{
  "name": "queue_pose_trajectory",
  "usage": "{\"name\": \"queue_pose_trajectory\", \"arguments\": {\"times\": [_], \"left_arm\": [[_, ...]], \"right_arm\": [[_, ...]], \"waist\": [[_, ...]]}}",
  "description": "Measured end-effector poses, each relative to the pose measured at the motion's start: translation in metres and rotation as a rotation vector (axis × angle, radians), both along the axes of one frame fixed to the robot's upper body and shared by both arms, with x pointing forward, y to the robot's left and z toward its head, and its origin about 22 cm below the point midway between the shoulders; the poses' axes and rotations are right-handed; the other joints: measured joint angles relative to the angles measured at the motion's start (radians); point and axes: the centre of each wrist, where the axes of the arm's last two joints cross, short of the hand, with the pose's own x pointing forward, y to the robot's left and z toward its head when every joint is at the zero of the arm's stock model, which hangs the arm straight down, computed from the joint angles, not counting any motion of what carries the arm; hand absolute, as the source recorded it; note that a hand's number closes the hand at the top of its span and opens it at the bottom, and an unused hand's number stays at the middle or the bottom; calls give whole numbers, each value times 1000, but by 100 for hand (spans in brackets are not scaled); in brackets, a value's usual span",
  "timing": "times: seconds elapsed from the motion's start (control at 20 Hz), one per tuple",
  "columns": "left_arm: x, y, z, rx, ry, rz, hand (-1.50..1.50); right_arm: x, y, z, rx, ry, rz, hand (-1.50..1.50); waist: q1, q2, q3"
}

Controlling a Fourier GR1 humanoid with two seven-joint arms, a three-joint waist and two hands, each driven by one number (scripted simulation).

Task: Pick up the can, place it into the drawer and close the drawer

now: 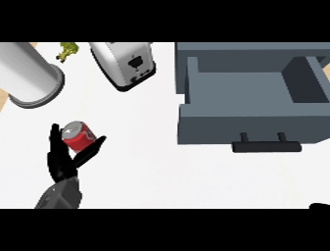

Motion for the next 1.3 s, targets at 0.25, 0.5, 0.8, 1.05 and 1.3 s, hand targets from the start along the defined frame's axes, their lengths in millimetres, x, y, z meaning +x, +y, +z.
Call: {"name": "queue_pose_trajectory", "arguments": {"times": [0.25,0.5,0.8,1.05,1.3], "left_arm": [[12,-3,0,-33,-48,-57,150],[21,-7,-1,-37,-99,-96,150],[38,-15,12,-38,-152,-176,150],[62,-36,30,-60,-172,-449,150],[85,-60,53,-63,-186,-632,150]], "right_arm": [[2,-4,2,-5,5,-6,-150],[5,-7,6,-15,2,-20,-150],[3,-3,6,-18,-10,-31,-150],[4,-1,4,-23,-16,-29,-150],[4,-1,11,-23,-19,-38,-150]], "waist": [[-2,0,0],[-2,1,0],[-1,0,0],[-10,2,0],[-4,0,1]]}}
